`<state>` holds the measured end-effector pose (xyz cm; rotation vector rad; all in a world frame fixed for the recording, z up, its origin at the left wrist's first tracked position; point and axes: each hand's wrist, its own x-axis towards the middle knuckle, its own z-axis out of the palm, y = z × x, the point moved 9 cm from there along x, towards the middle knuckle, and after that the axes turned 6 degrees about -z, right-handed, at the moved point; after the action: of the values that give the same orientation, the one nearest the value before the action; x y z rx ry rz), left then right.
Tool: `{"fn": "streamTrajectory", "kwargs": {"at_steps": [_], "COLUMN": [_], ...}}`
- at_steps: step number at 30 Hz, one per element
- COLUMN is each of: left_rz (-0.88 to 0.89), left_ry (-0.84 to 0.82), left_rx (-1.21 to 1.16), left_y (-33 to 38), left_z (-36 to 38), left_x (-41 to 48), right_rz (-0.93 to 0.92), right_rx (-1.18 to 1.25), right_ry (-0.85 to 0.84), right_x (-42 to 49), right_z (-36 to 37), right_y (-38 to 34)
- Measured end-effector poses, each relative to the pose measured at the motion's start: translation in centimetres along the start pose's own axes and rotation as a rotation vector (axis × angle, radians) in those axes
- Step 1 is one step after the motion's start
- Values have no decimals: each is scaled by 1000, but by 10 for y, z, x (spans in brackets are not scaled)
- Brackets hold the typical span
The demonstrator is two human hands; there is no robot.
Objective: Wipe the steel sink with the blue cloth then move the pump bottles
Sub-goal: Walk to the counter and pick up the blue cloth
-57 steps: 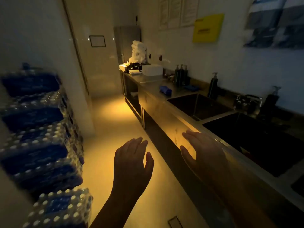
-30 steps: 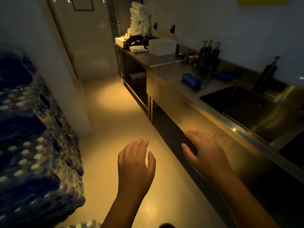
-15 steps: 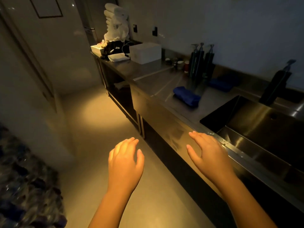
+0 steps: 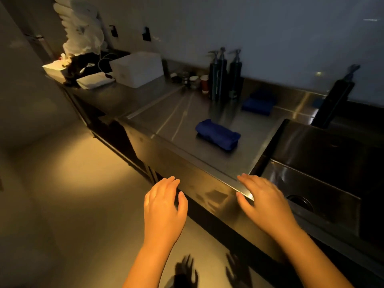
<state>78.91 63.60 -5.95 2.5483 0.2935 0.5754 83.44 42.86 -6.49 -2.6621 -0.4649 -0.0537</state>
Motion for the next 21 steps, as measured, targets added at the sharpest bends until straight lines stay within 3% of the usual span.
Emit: {"fn": "streamTrajectory", "kwargs": {"at_steps": [4, 10, 21], "left_rz": [60, 120, 163], "left_ry": [-76, -164, -293], "left_rx": [-14, -49, -119], "left_y": [-22, -52, -60], "left_z": [27, 62, 125], "left_x": [69, 154, 227], "right_rz": [35, 73, 108], "right_rx": [-40, -60, -22], "right_ry": [45, -19, -87], "right_x": [57, 144, 238], "right_z": [13, 44, 75], "right_y": [-9, -25, 14]}}
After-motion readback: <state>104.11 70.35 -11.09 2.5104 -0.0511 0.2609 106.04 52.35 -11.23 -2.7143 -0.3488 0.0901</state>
